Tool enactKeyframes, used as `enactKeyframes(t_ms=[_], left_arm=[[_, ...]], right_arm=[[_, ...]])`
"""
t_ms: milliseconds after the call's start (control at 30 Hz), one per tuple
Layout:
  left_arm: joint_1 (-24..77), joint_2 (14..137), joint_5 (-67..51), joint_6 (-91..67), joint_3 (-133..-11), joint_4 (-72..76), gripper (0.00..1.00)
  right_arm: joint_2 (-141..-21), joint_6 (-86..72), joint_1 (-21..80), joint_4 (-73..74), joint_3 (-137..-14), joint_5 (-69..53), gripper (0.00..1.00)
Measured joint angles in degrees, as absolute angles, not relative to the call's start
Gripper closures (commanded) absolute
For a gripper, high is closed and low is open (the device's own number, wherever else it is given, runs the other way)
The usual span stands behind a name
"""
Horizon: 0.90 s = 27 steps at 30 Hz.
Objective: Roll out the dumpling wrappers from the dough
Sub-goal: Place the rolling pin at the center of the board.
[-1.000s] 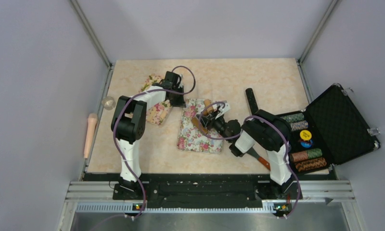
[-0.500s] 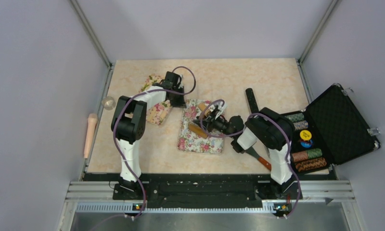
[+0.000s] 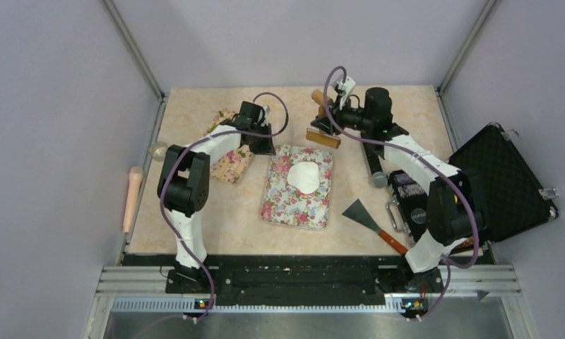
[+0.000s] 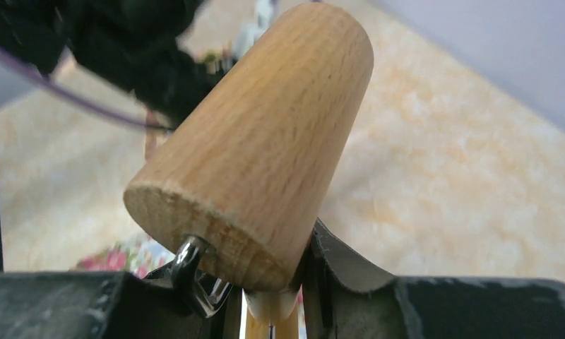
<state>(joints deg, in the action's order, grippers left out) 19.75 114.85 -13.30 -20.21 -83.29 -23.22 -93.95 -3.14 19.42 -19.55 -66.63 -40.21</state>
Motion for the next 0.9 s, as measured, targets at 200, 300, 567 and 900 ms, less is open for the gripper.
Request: enactKeyframes(t_ms=[200,300,567,900], left_arm=[[19.03,112.2,-14.83,-19.49,-83.29,-23.16,0.75],[18.79,112.01,-15.66,-19.33,-83.29,-23.16,0.69],[15.97,111.09,-17.23,-18.83,-83.29,-23.27,0.44],[7.18,106.72,-16.05,-14.68,-86.26,-24.29,0.38]], right_arm=[[-93.47,10.68,16.82,11.03,-68.14,-43.66,1.0],[-93.47,13.23,15.51,19.07,-67.94,-45.43,1.0],[-107.46,24.64,13.5,44.95,-84.29,-49.89,0.9],[-119.0,24.16,9.15,55.44,-83.7,-47.05,0.59]])
